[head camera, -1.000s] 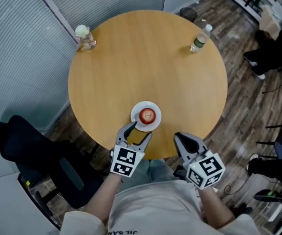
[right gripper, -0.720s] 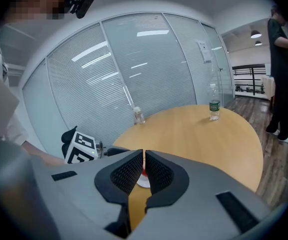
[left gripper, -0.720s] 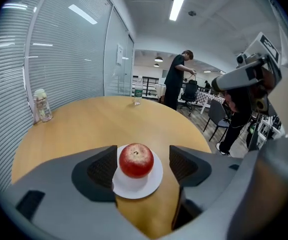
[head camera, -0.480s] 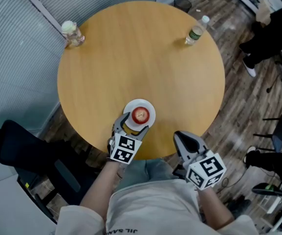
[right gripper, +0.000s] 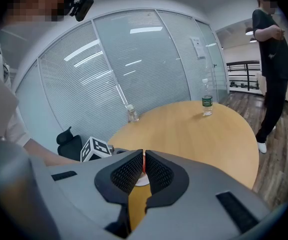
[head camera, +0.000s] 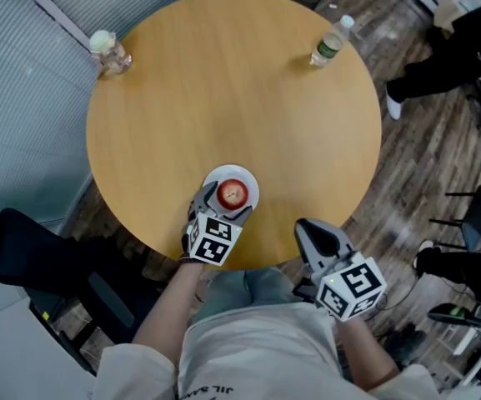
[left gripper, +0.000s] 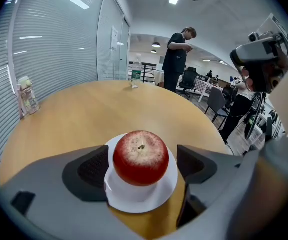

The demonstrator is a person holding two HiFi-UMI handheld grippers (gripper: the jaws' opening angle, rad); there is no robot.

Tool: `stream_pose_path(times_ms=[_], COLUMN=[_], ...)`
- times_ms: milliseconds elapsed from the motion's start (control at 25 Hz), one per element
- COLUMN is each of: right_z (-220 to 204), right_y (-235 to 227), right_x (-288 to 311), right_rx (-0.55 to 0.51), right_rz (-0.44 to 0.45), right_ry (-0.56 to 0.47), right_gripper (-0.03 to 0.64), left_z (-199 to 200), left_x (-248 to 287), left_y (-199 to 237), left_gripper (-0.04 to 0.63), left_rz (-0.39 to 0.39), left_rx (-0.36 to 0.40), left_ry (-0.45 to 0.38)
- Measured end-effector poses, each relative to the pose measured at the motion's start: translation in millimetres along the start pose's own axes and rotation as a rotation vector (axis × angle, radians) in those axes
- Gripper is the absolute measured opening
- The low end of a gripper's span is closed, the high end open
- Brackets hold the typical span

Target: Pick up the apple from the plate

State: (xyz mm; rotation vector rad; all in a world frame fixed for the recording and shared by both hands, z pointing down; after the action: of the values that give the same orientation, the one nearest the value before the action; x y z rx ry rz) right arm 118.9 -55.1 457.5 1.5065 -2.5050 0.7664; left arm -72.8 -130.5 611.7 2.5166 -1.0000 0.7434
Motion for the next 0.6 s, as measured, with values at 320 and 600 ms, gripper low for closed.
stream_pose_path(times_ms=[320, 600], right_z=[0.3, 2.0], right_y=[-5.0, -4.3], right_x=[0.8, 1.9], right_rx=[0.004, 0.005], right_rz=[-0.009, -0.011], right_ry=[0.005, -0.002], right_gripper=[0.035, 0.035], left_z=[-7.0, -8.2], left_x=[11.2, 7.5], left_y=[3.4, 5.7], left_gripper=[0.407, 0.385], left_rz=[-0.001, 0.011], left_rx=[-0.015, -0.025], left_ry=[0.055, 0.034])
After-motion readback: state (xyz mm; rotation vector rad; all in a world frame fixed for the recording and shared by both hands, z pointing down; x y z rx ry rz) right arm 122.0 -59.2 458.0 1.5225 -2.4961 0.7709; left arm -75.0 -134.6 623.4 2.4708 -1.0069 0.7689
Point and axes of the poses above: the fingertips, and each gripper's own axes: x forward along the fingers, y to its left, z out of its top, the point moved 8 cm from there along -x, backward along the fingers, and after that the axes turned 12 degrees about -y, right-handed, at the moved point
